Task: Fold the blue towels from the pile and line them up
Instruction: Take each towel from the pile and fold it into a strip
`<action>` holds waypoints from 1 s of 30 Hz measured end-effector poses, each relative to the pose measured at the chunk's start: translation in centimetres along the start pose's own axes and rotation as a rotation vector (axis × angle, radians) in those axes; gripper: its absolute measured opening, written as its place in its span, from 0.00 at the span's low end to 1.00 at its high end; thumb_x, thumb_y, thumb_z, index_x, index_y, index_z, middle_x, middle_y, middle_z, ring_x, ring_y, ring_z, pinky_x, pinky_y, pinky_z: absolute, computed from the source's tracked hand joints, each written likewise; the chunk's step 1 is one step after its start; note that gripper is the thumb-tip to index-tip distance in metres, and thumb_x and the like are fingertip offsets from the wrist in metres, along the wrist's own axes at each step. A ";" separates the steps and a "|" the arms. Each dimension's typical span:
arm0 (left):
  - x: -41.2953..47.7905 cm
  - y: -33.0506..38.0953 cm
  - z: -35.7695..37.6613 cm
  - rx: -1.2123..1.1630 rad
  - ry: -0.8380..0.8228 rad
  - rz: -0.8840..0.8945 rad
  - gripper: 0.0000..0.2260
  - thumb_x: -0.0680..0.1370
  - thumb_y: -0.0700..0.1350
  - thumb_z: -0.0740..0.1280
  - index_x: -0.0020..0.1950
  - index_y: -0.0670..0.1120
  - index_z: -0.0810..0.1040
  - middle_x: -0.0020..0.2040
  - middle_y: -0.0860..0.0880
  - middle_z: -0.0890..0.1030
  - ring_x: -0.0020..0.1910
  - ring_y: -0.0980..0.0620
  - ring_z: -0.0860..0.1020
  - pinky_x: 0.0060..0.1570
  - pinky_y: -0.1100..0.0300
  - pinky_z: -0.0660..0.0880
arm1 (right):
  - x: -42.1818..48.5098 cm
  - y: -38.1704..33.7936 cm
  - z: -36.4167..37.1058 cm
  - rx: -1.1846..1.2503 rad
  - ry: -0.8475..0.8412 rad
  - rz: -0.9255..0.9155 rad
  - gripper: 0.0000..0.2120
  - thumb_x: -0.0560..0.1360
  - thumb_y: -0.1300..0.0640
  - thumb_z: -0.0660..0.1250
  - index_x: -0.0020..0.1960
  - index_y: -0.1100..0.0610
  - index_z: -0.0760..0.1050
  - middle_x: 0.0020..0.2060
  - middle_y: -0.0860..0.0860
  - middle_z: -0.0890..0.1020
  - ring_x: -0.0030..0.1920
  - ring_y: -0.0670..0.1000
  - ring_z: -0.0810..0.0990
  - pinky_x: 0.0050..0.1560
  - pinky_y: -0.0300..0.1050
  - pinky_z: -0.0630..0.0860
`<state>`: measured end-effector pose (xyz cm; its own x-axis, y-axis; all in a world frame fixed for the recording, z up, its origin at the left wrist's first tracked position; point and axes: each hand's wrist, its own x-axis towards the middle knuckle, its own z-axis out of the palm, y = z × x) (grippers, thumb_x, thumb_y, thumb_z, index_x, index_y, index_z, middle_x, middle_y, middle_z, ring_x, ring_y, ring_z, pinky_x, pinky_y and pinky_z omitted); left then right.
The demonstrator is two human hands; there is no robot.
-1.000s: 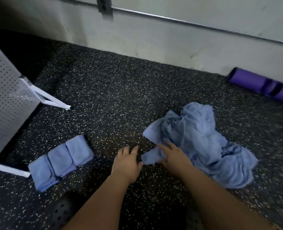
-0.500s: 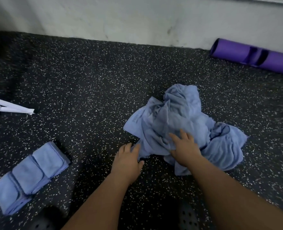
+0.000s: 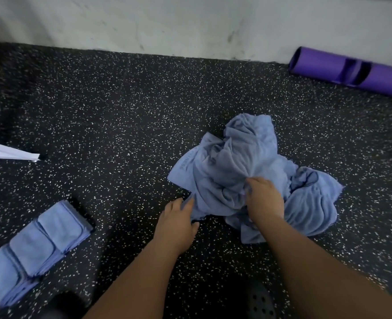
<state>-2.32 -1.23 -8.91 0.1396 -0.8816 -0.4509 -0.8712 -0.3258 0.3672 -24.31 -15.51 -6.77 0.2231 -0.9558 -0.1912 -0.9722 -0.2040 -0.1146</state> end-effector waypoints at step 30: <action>-18.6 12.7 -24.4 -0.089 0.571 0.503 0.29 0.83 0.52 0.69 0.82 0.53 0.65 0.78 0.53 0.70 0.75 0.48 0.67 0.76 0.53 0.65 | -14.0 -3.7 -30.0 0.850 0.374 -0.205 0.05 0.77 0.59 0.77 0.48 0.49 0.88 0.38 0.43 0.87 0.38 0.36 0.83 0.43 0.35 0.80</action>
<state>-4.52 2.70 23.97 -0.0213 -0.9628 0.2694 -0.8563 0.1567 0.4922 -25.95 -7.75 25.62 0.2030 -0.9544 0.2189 -0.5067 -0.2937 -0.8106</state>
